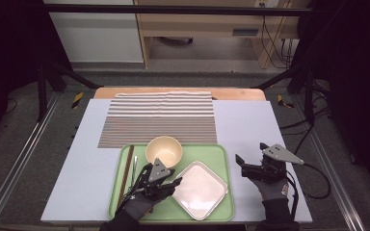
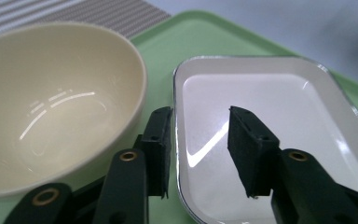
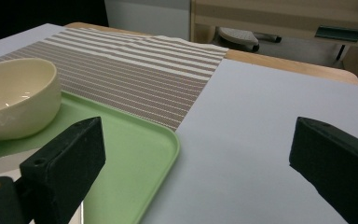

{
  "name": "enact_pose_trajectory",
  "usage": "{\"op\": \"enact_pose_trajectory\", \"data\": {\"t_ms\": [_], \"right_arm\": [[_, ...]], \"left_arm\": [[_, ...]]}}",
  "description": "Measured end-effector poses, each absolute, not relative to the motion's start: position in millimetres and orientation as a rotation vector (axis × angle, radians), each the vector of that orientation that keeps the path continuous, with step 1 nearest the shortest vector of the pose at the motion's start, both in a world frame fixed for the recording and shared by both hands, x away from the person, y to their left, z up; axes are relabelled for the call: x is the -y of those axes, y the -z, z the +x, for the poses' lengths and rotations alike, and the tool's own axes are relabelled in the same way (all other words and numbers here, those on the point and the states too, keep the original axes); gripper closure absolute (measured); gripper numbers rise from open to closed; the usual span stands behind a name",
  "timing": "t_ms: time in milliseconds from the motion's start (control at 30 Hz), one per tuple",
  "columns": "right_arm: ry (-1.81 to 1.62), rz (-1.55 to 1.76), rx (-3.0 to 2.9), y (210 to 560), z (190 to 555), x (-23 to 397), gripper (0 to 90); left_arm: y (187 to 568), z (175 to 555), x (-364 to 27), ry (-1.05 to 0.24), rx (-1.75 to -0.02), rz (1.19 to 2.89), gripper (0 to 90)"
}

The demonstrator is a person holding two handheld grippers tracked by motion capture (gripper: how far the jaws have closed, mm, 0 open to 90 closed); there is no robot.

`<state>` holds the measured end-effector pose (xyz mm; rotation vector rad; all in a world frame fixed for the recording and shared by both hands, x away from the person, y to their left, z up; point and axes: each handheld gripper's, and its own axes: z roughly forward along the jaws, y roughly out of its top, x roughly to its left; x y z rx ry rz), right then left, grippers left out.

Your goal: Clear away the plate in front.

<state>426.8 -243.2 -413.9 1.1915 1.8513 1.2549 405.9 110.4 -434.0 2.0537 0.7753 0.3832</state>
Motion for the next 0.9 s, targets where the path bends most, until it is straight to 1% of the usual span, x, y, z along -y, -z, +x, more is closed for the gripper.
{"op": "enact_pose_trajectory", "data": {"t_ms": [133,267,400,500,700,900], "right_arm": [[-1.255,1.194,-1.85,414,427,244,3.8],[-1.255,1.195,-1.848,414,427,245,3.8],[-1.254,1.203,-1.843,414,427,247,3.7],[-1.252,1.205,-1.841,414,427,248,3.6],[-1.249,1.209,-1.842,414,427,248,3.5],[-1.241,1.213,-1.843,414,427,248,3.4]], "left_arm": [[422,406,-120,-0.39,-0.759,2.03,46.8],[414,412,-135,-0.408,-0.774,2.0,41.0],[407,417,-151,-0.459,-0.802,1.989,33.6],[404,423,-166,-0.466,-0.828,1.963,29.3],[406,432,-188,-0.496,-0.878,1.949,24.2],[409,438,-206,-0.515,-0.939,1.92,22.7]]}}
